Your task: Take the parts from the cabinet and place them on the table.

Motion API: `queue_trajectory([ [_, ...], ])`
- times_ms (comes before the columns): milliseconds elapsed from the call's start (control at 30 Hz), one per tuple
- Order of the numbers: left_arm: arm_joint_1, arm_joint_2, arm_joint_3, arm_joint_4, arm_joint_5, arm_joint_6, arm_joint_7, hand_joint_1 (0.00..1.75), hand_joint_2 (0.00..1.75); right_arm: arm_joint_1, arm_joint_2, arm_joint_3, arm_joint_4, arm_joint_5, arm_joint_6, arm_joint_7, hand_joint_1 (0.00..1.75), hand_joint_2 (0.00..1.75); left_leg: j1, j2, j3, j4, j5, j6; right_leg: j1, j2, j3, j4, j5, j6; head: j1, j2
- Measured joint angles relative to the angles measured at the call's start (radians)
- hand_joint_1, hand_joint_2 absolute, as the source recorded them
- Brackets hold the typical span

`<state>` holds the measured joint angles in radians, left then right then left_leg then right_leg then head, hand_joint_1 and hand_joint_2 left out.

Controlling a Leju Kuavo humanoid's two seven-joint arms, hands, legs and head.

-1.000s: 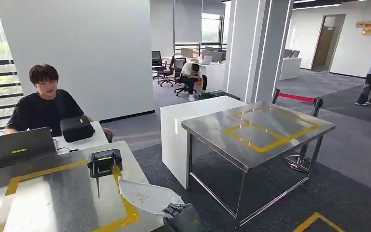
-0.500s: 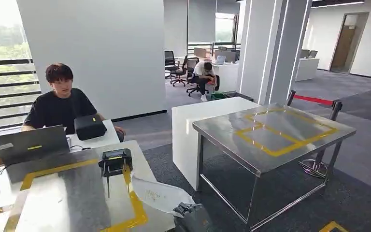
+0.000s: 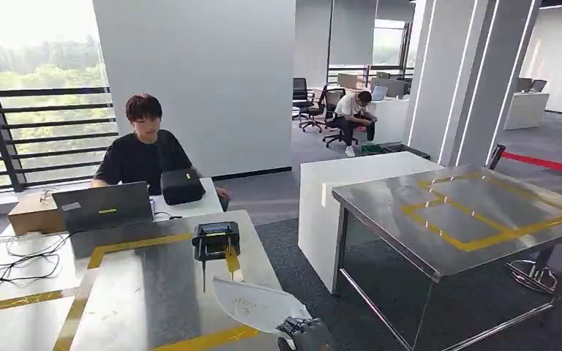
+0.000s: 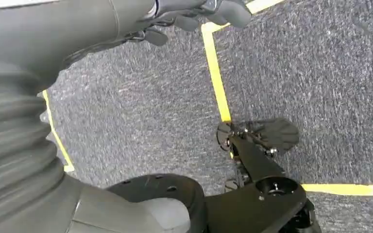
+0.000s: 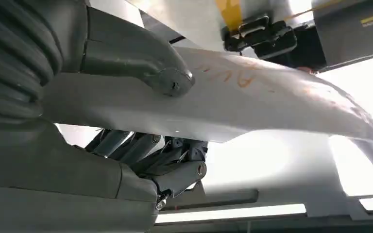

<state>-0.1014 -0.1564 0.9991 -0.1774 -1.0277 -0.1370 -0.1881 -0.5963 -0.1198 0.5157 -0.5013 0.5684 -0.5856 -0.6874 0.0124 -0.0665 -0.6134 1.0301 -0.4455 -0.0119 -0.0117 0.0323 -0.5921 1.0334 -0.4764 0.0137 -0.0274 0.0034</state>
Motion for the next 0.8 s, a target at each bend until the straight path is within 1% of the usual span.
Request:
queue_trajectory([
  [33,0.001,0.0,0.0,0.0,0.0,0.0,0.0,0.0,1.75,0.0,0.0,-0.004,0.0,0.003,0.0,0.0,1.75,1.75,0.001,-0.006,0.001,-0.006,0.004,-0.007,0.002,-0.005,0.0,0.001,0.0,-0.007,0.0,0.0],
  [67,0.001,0.0,0.0,0.0,0.0,0.0,0.0,0.0,1.75,-0.001,0.003,-0.007,0.0,0.008,0.0,0.0,1.75,1.75,-0.002,-0.008,-0.005,-0.006,0.003,-0.015,-0.007,-0.014,0.006,-0.009,0.006,-0.017,0.002,0.0],
  [100,0.001,0.0,0.0,0.0,-0.001,0.0,0.0,0.0,1.75,-0.002,0.003,-0.008,0.0,0.01,0.0,0.0,1.75,1.75,0.0,0.019,-0.006,0.008,-0.005,-0.017,-0.007,-0.025,0.012,-0.015,0.01,-0.025,0.004,0.0],
  [133,-0.001,0.0,0.0,0.0,-0.001,0.0,0.001,0.0,1.75,-0.002,0.003,-0.009,0.0,0.011,0.0,0.0,1.75,1.75,-0.003,0.045,-0.024,0.047,-0.033,-0.018,-0.007,-0.031,0.013,-0.017,0.009,-0.032,0.001,0.0],
  [167,-0.002,0.0,0.0,0.0,-0.001,0.0,0.001,0.0,1.75,-0.002,0.003,-0.011,0.0,0.013,0.0,0.0,1.75,1.75,-0.002,0.053,-0.057,0.118,-0.072,-0.02,-0.005,-0.04,0.013,-0.017,0.008,-0.036,0.002,0.0],
  [233,-0.002,0.0,0.0,0.0,-0.001,0.0,0.001,0.0,1.75,0.002,0.003,-0.014,0.0,0.022,0.001,0.0,1.75,1.75,-0.002,0.055,-0.132,0.277,-0.137,-0.024,-0.002,-0.06,0.013,-0.016,0.005,-0.04,0.003,0.0],
  [267,-0.001,0.0,0.0,0.0,-0.001,0.0,0.001,0.0,1.75,0.004,0.005,-0.017,0.0,0.032,0.001,0.001,1.75,1.75,-0.002,0.056,-0.149,0.31,-0.139,-0.025,-0.001,-0.069,0.014,-0.015,0.005,-0.041,0.003,0.0],
  [300,0.0,0.0,0.0,0.0,-0.001,0.0,0.002,0.0,1.75,0.007,0.007,-0.019,0.0,0.038,0.001,0.002,1.75,1.75,-0.002,0.058,-0.14,0.291,-0.117,-0.024,-0.001,-0.077,0.015,-0.014,0.003,-0.041,0.003,0.0],
  [333,0.0,0.0,0.0,0.0,-0.001,0.0,0.001,0.0,1.75,0.007,0.009,-0.024,0.0,0.043,0.002,0.002,1.75,1.75,-0.002,0.062,-0.107,0.226,-0.078,-0.022,-0.001,-0.085,0.017,-0.013,0.001,-0.039,0.003,0.0],
  [367,0.0,0.0,0.0,0.0,-0.001,-0.001,-0.002,0.0,1.75,0.007,0.011,-0.03,-0.001,0.05,0.002,0.004,1.75,1.75,-0.002,0.072,-0.057,0.132,-0.032,-0.019,-0.001,-0.094,0.02,-0.011,-0.002,-0.037,0.003,0.0],
  [400,-0.001,0.001,0.0,-0.001,-0.001,-0.002,-0.004,0.0,1.75,0.007,0.013,-0.034,-0.002,0.055,0.002,0.005,1.75,1.75,-0.003,0.098,-0.009,0.043,0.003,-0.014,0.0,-0.102,0.024,-0.008,-0.007,-0.032,0.003,0.0],
  [433,-0.003,0.001,0.0,-0.001,-0.001,-0.003,-0.006,0.0,1.75,0.007,0.013,-0.039,-0.002,0.062,0.003,0.005,1.75,1.75,-0.016,0.141,0.007,0.011,-0.018,-0.008,0.007,-0.109,0.024,-0.005,-0.012,-0.026,0.002,0.0],
  [467,-0.005,0.001,0.0,-0.001,-0.001,-0.003,-0.008,0.0,1.75,0.007,0.012,-0.048,-0.002,0.067,0.004,0.007,1.75,1.75,-0.011,0.123,0.008,0.007,-0.01,0.002,0.01,-0.114,0.021,-0.001,-0.014,-0.02,0.006,0.0],
  [500,-0.003,0.0,0.0,-0.001,-0.001,-0.004,-0.009,0.0,1.75,0.007,0.014,-0.053,-0.002,0.069,0.004,0.008,1.75,1.75,-0.012,0.113,0.004,0.008,-0.01,0.004,0.014,-0.122,0.023,-0.002,-0.014,-0.017,0.01,0.0],
  [533,-0.002,0.001,0.0,-0.001,-0.001,-0.004,-0.01,0.0,1.75,0.007,0.018,-0.055,-0.003,0.07,0.004,0.008,1.75,1.75,-0.015,0.105,0.002,0.009,-0.01,0.008,0.012,-0.13,0.026,-0.006,-0.013,-0.014,0.011,0.0],
  [567,-0.001,0.001,0.0,-0.001,-0.001,-0.004,-0.01,0.0,1.75,0.007,0.019,-0.056,-0.004,0.071,0.004,0.008,1.75,1.75,-0.014,0.095,0.001,0.006,-0.008,0.014,0.012,-0.138,0.029,-0.008,-0.014,-0.01,0.01,0.0],
  [600,-0.002,0.0,0.0,-0.001,-0.001,-0.004,-0.008,0.0,1.75,0.007,0.019,-0.06,-0.007,0.072,0.004,0.008,1.75,1.75,-0.004,0.086,0.006,0.0,-0.003,0.022,0.008,-0.129,0.025,-0.003,-0.024,-0.001,0.012,0.0],
  [633,-0.003,0.0,0.0,-0.001,-0.001,-0.002,-0.005,0.0,1.75,0.006,0.019,-0.063,-0.008,0.073,0.005,0.008,1.75,1.75,-0.003,0.076,0.006,0.0,-0.002,0.026,0.003,-0.086,0.017,0.028,-0.046,0.002,0.013,0.0],
  [667,-0.005,0.0,0.0,-0.002,-0.001,0.0,0.0,0.0,1.75,0.006,0.019,-0.067,-0.008,0.079,0.005,0.008,1.75,1.75,-0.001,0.067,0.005,0.0,-0.001,0.03,0.001,-0.058,-0.012,0.097,-0.082,0.006,0.014,0.0],
  [700,-0.006,0.0,0.0,-0.001,-0.001,0.0,0.001,0.0,1.75,0.009,0.018,-0.071,-0.007,0.081,0.006,0.008,1.75,1.75,-0.001,0.057,0.004,0.0,-0.002,0.032,0.0,-0.047,-0.05,0.176,-0.118,0.01,0.016,0.0],
  [733,-0.005,-0.001,0.0,-0.001,-0.001,0.0,0.003,0.0,1.75,0.013,0.018,-0.076,-0.007,0.083,0.006,0.008,1.75,1.75,-0.001,0.045,0.003,0.0,-0.003,0.033,0.0,-0.041,-0.09,0.253,-0.147,0.013,0.018,0.0],
  [767,-0.004,-0.001,0.0,-0.001,-0.002,0.0,0.003,0.0,1.75,0.017,0.019,-0.081,-0.007,0.086,0.006,0.008,1.75,1.75,-0.002,0.034,0.003,0.0,-0.004,0.034,0.0,-0.04,-0.121,0.306,-0.156,0.013,0.018,0.0],
  [800,-0.003,-0.001,0.0,-0.001,-0.002,0.0,0.002,0.0,1.75,0.021,0.019,-0.082,-0.007,0.09,0.007,0.008,1.75,1.75,-0.002,0.021,0.004,0.0,-0.005,0.034,0.001,-0.039,-0.128,0.304,-0.136,0.012,0.019,0.0],
])
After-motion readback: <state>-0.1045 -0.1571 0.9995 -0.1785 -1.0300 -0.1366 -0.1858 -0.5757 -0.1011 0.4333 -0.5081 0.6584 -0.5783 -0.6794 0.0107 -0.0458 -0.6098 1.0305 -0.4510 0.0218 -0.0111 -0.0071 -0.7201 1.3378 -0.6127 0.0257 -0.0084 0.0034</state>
